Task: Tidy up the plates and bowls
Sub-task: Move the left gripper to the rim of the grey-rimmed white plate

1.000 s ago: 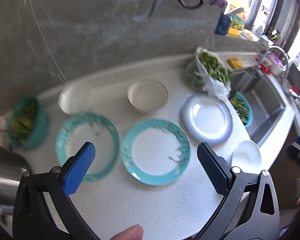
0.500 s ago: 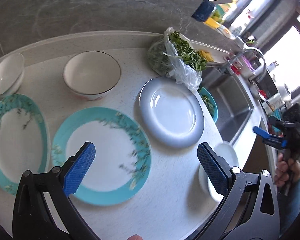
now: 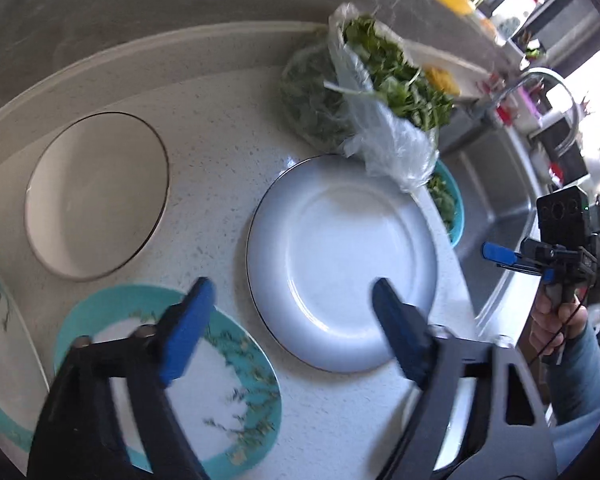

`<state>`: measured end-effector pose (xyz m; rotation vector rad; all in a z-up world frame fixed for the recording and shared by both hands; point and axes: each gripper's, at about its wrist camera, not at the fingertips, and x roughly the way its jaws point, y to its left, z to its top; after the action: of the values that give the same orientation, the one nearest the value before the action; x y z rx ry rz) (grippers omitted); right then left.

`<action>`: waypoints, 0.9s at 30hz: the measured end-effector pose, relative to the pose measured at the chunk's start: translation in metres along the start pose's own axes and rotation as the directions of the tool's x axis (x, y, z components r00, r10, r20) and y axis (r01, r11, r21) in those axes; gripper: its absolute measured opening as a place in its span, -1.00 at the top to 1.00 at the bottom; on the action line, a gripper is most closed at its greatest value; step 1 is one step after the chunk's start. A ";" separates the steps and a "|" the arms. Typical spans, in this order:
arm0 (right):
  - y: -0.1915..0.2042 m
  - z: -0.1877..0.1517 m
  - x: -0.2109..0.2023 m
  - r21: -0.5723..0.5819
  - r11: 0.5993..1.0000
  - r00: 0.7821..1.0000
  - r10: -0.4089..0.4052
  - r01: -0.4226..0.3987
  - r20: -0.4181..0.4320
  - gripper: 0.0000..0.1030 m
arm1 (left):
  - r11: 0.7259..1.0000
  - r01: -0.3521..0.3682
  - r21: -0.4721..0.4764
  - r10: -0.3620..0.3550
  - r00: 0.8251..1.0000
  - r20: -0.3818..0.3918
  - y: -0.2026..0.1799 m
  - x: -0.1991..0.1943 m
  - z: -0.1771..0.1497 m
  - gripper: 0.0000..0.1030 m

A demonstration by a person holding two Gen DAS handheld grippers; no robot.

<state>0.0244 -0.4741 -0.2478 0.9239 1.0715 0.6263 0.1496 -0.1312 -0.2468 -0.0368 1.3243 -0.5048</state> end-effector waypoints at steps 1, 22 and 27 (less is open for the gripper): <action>-0.004 0.000 0.003 0.008 1.000 1.000 -0.005 0.005 -0.008 -0.19 | 1.000 0.003 0.007 -0.003 1.000 -0.016 0.001 0.008 0.006 -0.32; -0.027 -0.001 0.032 0.038 0.998 0.997 0.047 -0.044 -0.069 -0.05 | 0.993 0.117 0.034 -0.111 0.983 -0.148 0.022 0.084 0.040 0.16; -0.033 0.000 0.038 0.049 0.998 0.996 0.034 -0.030 -0.079 -0.05 | 0.994 0.103 0.039 -0.094 0.977 -0.193 0.023 0.100 0.036 0.13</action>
<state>0.0382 -0.4597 -0.2934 0.9659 1.1496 0.6712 0.2059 -0.1572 -0.3357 -0.0141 1.5023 -0.6369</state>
